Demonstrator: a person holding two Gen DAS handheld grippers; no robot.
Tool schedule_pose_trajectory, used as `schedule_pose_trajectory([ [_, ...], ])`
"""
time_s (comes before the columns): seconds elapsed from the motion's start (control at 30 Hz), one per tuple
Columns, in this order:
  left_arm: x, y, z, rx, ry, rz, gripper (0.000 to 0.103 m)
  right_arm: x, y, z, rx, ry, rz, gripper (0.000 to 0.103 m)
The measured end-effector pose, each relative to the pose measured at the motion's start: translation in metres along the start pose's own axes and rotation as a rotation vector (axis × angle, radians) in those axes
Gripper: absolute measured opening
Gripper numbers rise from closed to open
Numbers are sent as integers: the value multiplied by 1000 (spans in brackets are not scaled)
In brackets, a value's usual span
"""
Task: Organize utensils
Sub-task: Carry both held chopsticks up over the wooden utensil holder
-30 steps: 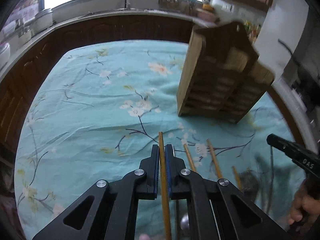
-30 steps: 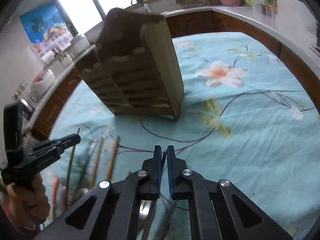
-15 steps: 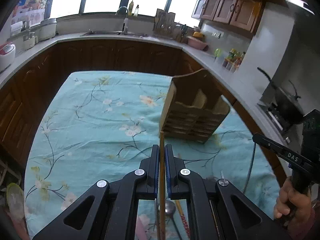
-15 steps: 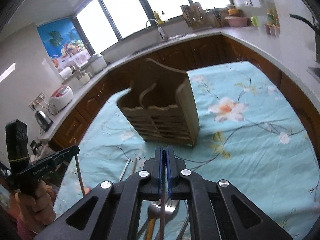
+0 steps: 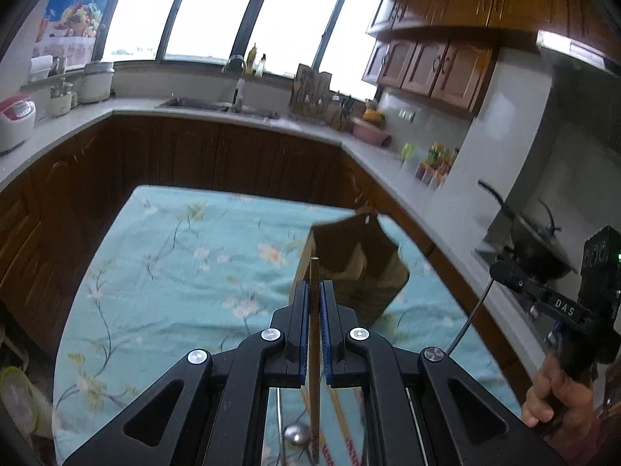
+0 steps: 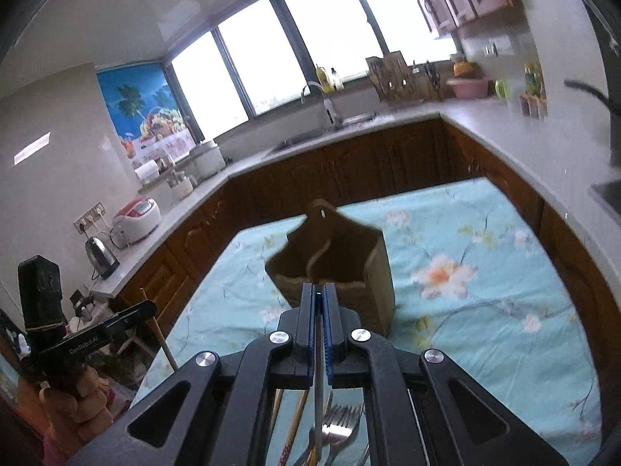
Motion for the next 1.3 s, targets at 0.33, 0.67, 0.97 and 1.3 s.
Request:
schedule_pose_trajectory([
  [0.33,8,-40,-4,-37,-19,-213,4,-9,-57,4,-19,33,-176,3],
  [0.67,76,-50,7,-120,-47,-395,4,6,-109,-16,36,78,-354,3],
  [0.97,167,-20,2,-147,-101,-400,4,54,-103,-39,46,122,-353,3],
  [1.3,223,-6,-6,-148,-132,-345,4,94,-66,-55,92,117,-296,4],
])
Point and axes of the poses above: each gripper's, at about its wrist camera, not at the fingertips, and x roughly the way its jaws point, z to its left, y to its underside, the point moved 4 cm from there along x, roughly the way its jaws point
